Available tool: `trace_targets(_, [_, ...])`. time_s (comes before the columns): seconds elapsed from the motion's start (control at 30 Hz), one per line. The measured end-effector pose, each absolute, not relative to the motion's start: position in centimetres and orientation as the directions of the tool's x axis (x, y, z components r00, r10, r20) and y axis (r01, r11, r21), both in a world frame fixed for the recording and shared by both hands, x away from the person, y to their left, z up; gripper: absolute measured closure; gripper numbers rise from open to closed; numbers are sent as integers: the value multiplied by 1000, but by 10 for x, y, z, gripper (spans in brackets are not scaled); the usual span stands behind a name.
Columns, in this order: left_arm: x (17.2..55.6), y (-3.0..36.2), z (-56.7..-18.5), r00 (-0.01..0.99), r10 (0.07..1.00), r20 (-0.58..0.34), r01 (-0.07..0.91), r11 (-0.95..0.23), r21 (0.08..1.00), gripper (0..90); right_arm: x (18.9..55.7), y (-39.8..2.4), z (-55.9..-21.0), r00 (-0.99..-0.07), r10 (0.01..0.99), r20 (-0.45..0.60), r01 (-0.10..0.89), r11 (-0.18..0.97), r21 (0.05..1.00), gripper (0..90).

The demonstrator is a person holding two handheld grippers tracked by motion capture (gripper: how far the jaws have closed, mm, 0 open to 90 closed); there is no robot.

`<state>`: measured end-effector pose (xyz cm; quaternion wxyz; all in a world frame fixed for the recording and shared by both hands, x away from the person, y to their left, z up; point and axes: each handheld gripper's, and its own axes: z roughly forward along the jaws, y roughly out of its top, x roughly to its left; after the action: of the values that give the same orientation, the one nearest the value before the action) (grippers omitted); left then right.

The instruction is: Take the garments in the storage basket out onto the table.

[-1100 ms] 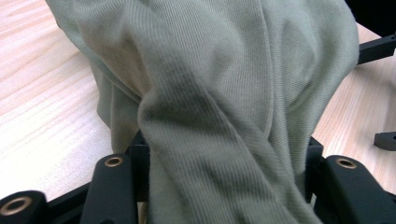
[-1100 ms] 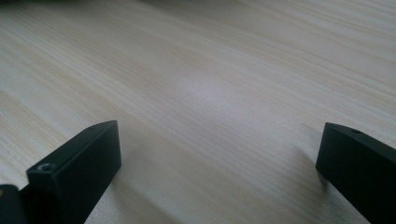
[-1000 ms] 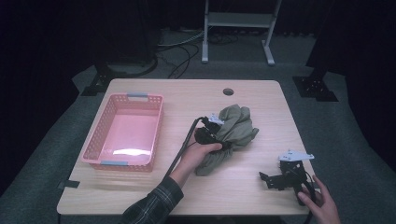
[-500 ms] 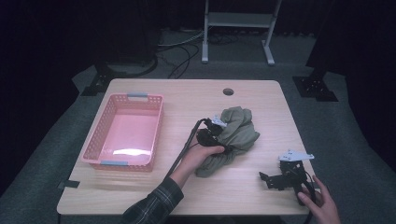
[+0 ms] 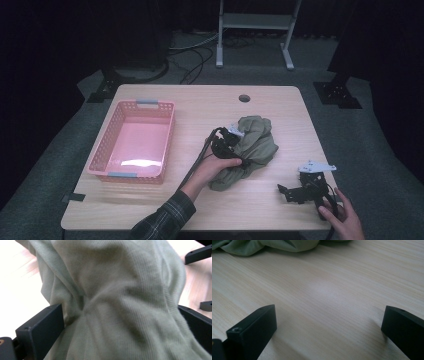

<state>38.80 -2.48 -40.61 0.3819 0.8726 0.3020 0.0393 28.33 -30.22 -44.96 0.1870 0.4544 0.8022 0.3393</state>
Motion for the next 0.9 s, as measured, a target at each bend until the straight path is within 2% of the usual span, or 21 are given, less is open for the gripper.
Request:
trace_targets(0.37, [385, -25, -403, 825, 547, -141, 482, -551, 681, 0, 283, -302, -450, -517, 856, 8, 602, 357, 714, 0])
trace_targets(0.9, [377, -9, -381, 826, 546, -142, 468, -523, 713, 0, 283, -302, -450, -517, 856, 9, 602, 356, 714, 0])
